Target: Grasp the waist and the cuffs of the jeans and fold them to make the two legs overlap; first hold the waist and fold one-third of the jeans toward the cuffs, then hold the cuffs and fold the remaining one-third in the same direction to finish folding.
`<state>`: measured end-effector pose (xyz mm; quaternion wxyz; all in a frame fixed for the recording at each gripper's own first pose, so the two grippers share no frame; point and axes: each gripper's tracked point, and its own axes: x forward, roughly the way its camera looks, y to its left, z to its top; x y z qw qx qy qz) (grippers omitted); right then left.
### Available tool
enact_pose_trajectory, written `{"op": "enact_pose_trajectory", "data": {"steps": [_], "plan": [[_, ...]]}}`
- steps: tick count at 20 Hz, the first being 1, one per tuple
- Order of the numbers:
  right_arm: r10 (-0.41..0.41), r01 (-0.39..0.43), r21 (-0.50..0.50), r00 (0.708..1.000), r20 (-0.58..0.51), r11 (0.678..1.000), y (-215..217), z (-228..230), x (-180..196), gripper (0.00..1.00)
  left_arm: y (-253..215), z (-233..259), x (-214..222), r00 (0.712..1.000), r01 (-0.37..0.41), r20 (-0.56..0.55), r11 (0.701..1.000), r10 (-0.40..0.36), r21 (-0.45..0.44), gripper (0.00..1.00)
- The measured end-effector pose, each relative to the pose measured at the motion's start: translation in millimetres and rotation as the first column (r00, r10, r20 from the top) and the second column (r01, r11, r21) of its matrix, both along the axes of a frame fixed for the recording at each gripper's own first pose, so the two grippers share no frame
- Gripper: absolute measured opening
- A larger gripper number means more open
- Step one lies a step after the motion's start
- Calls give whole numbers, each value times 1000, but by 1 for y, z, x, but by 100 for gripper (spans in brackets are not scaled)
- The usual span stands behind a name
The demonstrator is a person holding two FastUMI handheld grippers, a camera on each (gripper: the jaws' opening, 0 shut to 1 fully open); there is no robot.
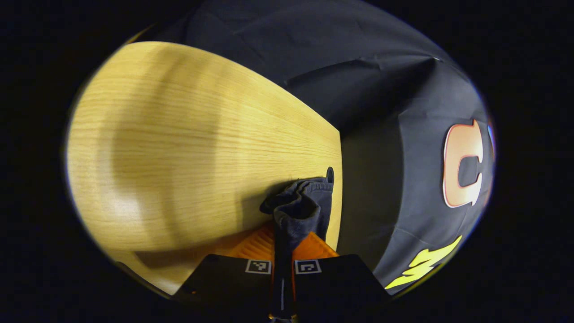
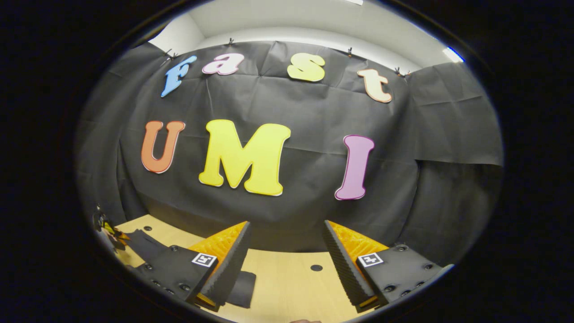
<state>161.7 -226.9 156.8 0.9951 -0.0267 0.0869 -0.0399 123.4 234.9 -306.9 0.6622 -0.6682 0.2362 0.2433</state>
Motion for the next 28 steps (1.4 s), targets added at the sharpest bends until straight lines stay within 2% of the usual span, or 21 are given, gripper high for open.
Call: {"op": "enact_pose_trajectory", "data": {"steps": [7, 14, 20, 24, 28], "plan": [[-14, 14, 24, 1000, -4, 1000, -10, 0, -7, 98, -5, 46, 11, 997, 71, 23, 983, -76, 170, 4], [-13, 13, 28, 1000, -7, 1000, -21, 1, -17, 98, -35, 143, 27, 972, 129, 129, 909, -194, 397, 4], [-3, 3, 56, 1000, -7, 998, -40, -1, -28, 98, -117, 221, 43, 910, 192, 225, 836, -347, 514, 4], [-3, 3, 55, 1000, -6, 998, -62, -2, -36, 98, -178, 247, 44, 863, 244, 236, 778, -447, 579, 4], [-26, 27, 52, 1000, -15, 998, -91, -4, -46, 98, -248, 259, 48, 822, 305, 253, 770, -510, 561, 4]]}}
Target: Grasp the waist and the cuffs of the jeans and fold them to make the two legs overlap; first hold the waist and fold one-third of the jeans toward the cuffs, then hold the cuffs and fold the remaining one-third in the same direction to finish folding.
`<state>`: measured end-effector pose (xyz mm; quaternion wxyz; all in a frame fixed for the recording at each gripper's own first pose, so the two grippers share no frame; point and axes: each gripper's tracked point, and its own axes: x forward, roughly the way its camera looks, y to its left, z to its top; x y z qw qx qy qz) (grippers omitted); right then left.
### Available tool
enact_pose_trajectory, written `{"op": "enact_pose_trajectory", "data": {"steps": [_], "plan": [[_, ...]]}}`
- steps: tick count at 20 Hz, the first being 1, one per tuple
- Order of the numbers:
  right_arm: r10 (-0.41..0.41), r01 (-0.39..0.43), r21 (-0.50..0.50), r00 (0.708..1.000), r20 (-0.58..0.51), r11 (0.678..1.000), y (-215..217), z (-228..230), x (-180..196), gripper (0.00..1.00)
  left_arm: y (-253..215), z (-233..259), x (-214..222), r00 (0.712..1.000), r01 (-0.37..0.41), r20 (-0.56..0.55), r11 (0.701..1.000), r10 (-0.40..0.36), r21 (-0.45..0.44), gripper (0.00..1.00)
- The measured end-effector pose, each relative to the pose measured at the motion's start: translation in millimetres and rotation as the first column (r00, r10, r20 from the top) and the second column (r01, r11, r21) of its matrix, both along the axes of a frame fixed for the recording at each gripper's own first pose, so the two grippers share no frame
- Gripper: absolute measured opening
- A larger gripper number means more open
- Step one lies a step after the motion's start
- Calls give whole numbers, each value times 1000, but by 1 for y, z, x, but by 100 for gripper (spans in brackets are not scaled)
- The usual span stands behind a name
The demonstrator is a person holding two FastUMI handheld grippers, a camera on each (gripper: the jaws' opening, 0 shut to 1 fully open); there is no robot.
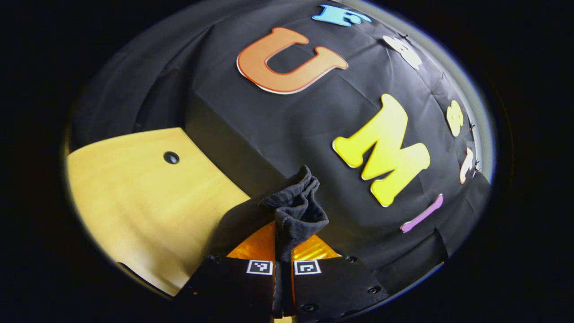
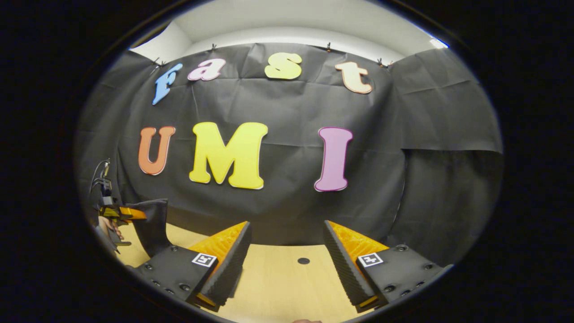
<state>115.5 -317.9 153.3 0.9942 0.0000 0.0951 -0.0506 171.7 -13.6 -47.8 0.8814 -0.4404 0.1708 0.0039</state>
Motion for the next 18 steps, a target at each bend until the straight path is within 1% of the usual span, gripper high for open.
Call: {"op": "enact_pose_trajectory", "data": {"steps": [2, 5, 8, 10, 12, 13, 14, 16, 17, 18], "plan": [[-21, 21, -2, 1000, -3, 1000, -17, 1, -6, 97, -37, -6, 1, 999, 48, -4, 999, -48, 12, 4], [-53, 53, 5, 999, -8, 999, -43, -1, -17, 98, -95, -21, -4, 989, 146, -35, 988, -145, 45, 4], [-70, 70, -24, 997, -25, 997, -58, -6, -27, 98, -148, -54, -18, 966, 247, -108, 964, -236, 101, 4], [-85, 83, -37, 996, -34, 996, -67, -7, -34, 98, -177, -85, -27, 944, 308, -180, 937, -278, 164, 4], [-96, 95, -25, 994, -43, 995, -73, -8, -41, 98, -193, -114, -35, 926, 355, -229, 900, -301, 254, 4], [-105, 104, -30, 993, -52, 994, -77, -13, -42, 98, -197, -124, -37, 920, 374, -242, 876, -309, 305, 4], [-109, 107, -36, 992, -61, 994, -79, -16, -44, 97, -199, -132, -38, 915, 392, -250, 844, -316, 367, 4], [-114, 112, -37, 991, -74, 993, -82, -17, -47, 98, -199, -141, -37, 911, 411, -252, 770, -327, 489, 4], [-119, 116, -35, 990, -76, 993, -85, -18, -47, 98, -197, -144, -34, 909, 416, -253, 734, -330, 537, 4], [-121, 119, -31, 990, -75, 992, -86, -17, -46, 98, -193, -146, -31, 909, 417, -255, 707, -330, 571, 4]]}}
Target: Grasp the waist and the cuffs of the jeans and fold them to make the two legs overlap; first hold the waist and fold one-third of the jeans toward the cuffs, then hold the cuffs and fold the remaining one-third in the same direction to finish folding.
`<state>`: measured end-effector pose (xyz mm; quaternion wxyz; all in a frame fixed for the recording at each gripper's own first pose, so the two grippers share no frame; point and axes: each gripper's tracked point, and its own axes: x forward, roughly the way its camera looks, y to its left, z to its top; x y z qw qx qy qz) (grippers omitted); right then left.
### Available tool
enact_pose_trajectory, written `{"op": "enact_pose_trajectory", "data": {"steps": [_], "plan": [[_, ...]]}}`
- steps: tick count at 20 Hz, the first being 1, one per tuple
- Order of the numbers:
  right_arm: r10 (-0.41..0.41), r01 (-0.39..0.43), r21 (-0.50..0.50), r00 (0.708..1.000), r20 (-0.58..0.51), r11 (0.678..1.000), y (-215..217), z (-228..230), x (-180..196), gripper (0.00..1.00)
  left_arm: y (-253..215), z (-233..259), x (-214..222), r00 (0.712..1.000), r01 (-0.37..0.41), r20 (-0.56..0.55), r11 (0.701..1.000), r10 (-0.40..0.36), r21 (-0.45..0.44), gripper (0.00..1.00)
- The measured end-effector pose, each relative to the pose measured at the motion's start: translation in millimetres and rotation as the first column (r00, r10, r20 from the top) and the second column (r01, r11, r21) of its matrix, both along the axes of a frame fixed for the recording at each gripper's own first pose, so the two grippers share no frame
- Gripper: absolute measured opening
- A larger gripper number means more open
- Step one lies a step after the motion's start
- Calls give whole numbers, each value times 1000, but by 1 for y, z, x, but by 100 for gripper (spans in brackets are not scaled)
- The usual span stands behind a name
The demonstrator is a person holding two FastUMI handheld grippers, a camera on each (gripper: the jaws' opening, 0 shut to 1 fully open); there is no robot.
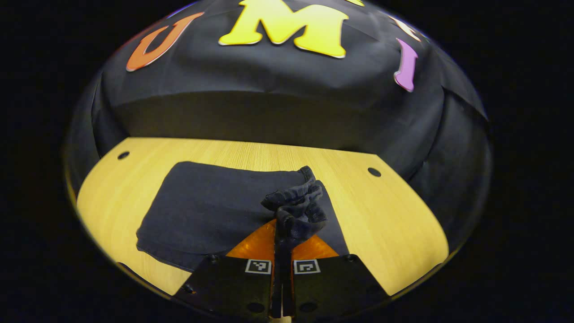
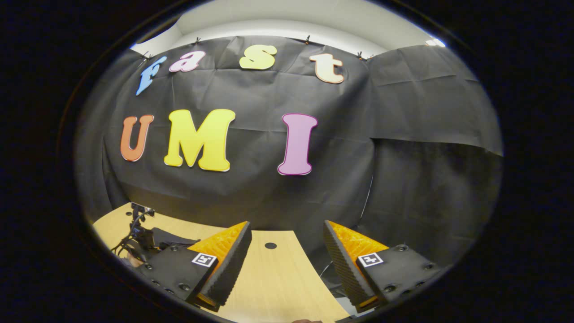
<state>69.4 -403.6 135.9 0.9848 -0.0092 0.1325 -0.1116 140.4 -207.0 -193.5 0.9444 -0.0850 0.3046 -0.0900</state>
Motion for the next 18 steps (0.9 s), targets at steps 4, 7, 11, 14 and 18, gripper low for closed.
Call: {"op": "enact_pose_trajectory", "data": {"steps": [4, 7, 11, 14, 18], "plan": [[2, -2, 7, 1000, 2, 1000, -1, 0, 2, 98, -10, -9, -5, 998, 57, 1, 997, -57, 51, 0], [12, -12, 6, 1000, 4, 1000, 1, 0, -1, 98, -9, -7, -8, 998, 55, 28, 991, -59, 123, 99], [22, -22, 4, 1000, 4, 1000, 5, 2, -3, 98, -12, 14, -14, 995, 55, 78, 992, -64, 116, 99], [32, -32, 23, 999, 13, 999, 10, 3, -5, 98, -2, 39, -17, 991, 31, 124, 996, -42, 86, 99], [63, -65, 45, 997, 34, 997, 33, 4, 6, 98, 36, 79, -18, 980, -37, 198, 998, 24, 60, 99]]}}
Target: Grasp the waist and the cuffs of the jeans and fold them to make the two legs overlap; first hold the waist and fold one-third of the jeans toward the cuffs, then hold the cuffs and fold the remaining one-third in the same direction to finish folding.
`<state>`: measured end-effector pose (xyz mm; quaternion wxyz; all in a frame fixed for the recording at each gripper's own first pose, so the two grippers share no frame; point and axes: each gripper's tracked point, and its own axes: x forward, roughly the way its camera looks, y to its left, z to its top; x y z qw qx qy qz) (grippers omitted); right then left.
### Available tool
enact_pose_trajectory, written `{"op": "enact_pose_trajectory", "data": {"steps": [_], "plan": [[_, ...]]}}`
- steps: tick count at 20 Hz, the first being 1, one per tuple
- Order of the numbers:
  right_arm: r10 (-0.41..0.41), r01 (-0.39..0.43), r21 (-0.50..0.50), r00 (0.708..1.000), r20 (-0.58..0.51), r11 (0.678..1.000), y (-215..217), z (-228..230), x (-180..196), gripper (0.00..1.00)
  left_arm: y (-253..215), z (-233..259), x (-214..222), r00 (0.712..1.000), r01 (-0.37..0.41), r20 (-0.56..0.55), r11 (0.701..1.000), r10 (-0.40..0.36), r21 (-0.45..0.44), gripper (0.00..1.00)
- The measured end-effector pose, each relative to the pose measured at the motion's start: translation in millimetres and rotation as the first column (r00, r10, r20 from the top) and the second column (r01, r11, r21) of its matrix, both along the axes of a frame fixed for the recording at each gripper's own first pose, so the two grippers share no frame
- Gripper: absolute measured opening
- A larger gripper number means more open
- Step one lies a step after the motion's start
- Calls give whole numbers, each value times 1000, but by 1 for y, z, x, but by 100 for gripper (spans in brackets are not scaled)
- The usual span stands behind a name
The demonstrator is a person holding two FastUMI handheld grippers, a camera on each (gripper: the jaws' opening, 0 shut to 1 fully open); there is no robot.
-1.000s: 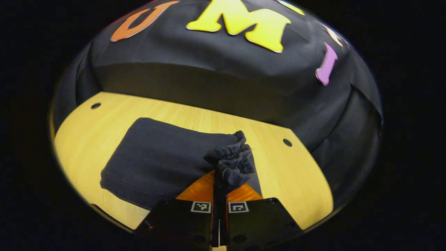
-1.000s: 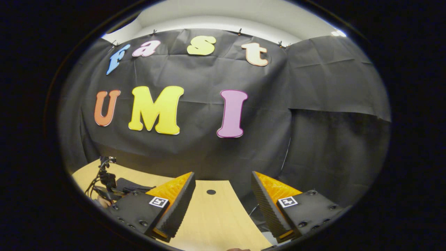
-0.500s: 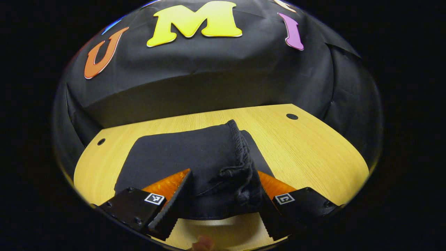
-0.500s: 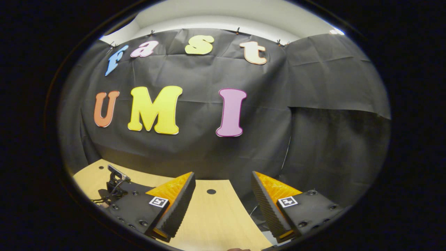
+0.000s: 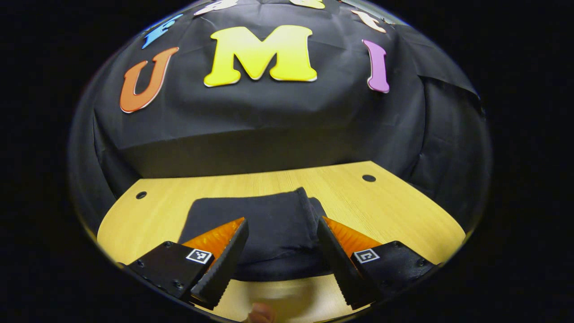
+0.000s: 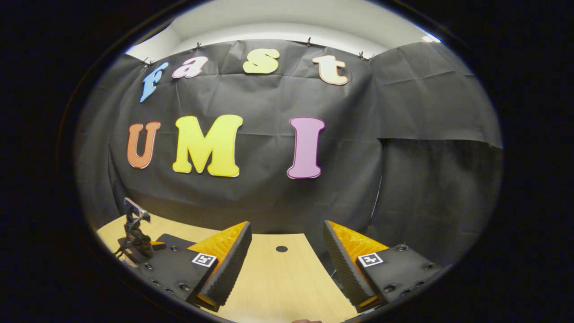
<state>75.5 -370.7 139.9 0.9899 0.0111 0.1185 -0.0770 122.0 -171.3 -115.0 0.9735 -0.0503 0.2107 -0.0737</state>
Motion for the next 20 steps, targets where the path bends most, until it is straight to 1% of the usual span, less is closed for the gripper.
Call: {"op": "enact_pose_trajectory", "data": {"steps": [4, 5, 8, 11, 13, 14, 15, 18, 20], "plan": [[49, -50, 34, 998, 27, 998, 37, -1, 15, 98, 60, 46, -5, 993, -85, 79, 996, 85, -13, 98], [65, -67, 43, 997, 37, 997, 48, -1, 20, 98, 68, 57, -6, 989, -108, 101, 994, 109, -16, 98], [112, -117, 72, 991, 72, 991, 85, 3, 36, 98, 113, 94, -26, 973, -162, 160, 987, 163, -19, 98], [159, -169, 98, 982, 99, 981, 123, 4, 47, 98, 149, 122, -39, 956, -205, 212, 978, 205, -19, 98], [187, -200, 115, 976, 114, 973, 145, 6, 51, 98, 164, 139, -49, 945, -223, 239, 975, 223, -28, 98], [197, -211, 122, 973, 122, 970, 156, 7, 52, 98, 170, 147, -53, 941, -229, 250, 973, 229, -32, 100], [206, -222, 128, 970, 129, 967, 164, 7, 53, 98, 174, 152, -57, 937, -231, 259, 972, 232, -35, 98], [227, -245, 137, 964, 137, 960, 189, 6, 53, 98, 182, 169, -68, 929, -234, 286, 971, 235, -40, 98], [237, -256, 139, 961, 139, 957, 201, 5, 51, 98, 180, 177, -76, 928, -228, 290, 972, 233, -51, 98]]}}
